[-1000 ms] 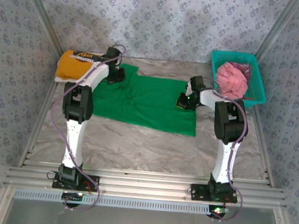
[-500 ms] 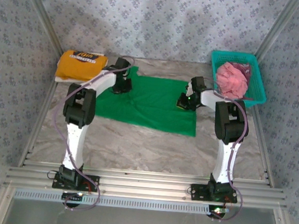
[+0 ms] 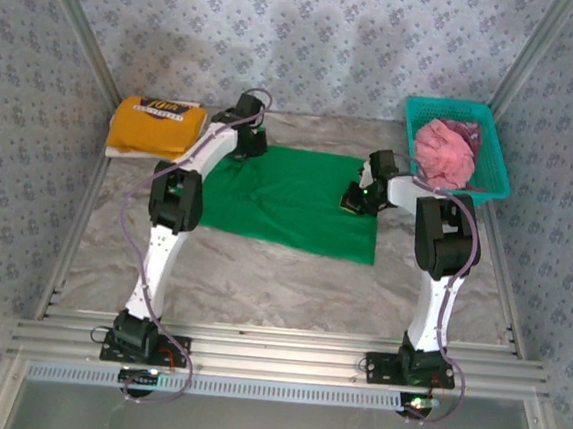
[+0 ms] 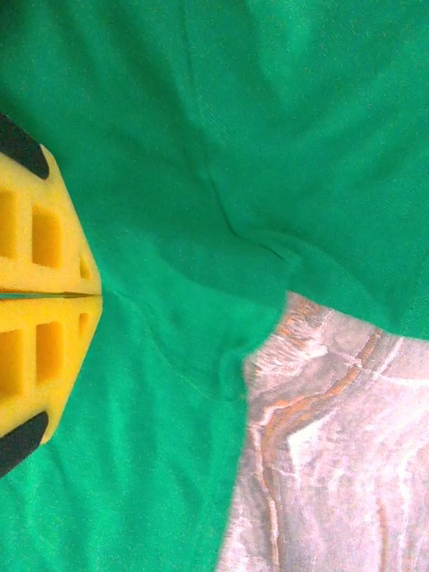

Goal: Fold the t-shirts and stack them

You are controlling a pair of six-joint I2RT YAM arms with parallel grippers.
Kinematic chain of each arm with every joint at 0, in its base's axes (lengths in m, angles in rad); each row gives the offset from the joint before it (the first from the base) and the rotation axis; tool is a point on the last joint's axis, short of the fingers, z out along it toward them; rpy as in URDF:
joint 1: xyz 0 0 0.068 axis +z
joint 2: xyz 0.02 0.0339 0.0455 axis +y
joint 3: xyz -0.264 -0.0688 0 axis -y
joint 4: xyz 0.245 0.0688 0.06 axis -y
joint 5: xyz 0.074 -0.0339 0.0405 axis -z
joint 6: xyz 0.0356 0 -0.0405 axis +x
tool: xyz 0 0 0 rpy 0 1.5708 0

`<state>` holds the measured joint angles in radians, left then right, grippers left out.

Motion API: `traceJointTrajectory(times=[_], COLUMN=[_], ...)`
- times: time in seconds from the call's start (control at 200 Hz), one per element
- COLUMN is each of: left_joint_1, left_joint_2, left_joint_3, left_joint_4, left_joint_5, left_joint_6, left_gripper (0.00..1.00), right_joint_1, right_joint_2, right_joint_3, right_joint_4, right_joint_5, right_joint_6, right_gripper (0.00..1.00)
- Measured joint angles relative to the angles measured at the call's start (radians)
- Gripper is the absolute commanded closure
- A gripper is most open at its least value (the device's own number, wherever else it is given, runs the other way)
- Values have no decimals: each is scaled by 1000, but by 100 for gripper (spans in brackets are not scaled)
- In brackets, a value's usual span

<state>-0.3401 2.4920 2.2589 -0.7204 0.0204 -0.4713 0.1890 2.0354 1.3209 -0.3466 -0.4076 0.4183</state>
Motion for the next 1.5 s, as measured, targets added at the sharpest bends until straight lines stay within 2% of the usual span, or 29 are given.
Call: traceJointTrajectory(times=[0.155,0.285,0.365,0.56,0.715,0.974,1.149,1.284,1.379,1.409,1.499], left_joint_1=[6,13,23,68,92,91,101,116,125,127,140], left_joint_2=[-229,-366,-375,-299,-198,-57,89,97,-14,-79,-316], left_joint_3=[-312,-473,-510,-544,-420,-137,156,229,91,-1,-303], left_joint_4=[49,87,111,143,126,94,-1,-80,-79,-65,-23], left_joint_5=[-37,-40,-33,-19,-35,-37,-37,-45,-45,-45,-41], left_joint_6=[3,3,3,6,26,43,71,106,126,126,122], left_gripper=[84,86,89,88,81,79,79,67,52,47,41], right_joint_1=[0,0,0,0,0,0,0,0,-2,-2,-2], right_joint_2=[-1,-1,-1,-1,-1,-9,-14,-17,-17,-17,-18], right_joint_3=[0,1,6,7,6,-6,-13,-13,-13,-14,-21], right_joint_4=[-8,-9,-16,-18,-19,-14,-15,-19,-20,-19,-10], right_joint_5=[0,0,0,3,9,11,11,13,14,14,10], right_joint_6=[0,0,0,0,1,1,1,0,0,0,-1], right_gripper=[90,90,90,90,90,91,90,90,90,90,89])
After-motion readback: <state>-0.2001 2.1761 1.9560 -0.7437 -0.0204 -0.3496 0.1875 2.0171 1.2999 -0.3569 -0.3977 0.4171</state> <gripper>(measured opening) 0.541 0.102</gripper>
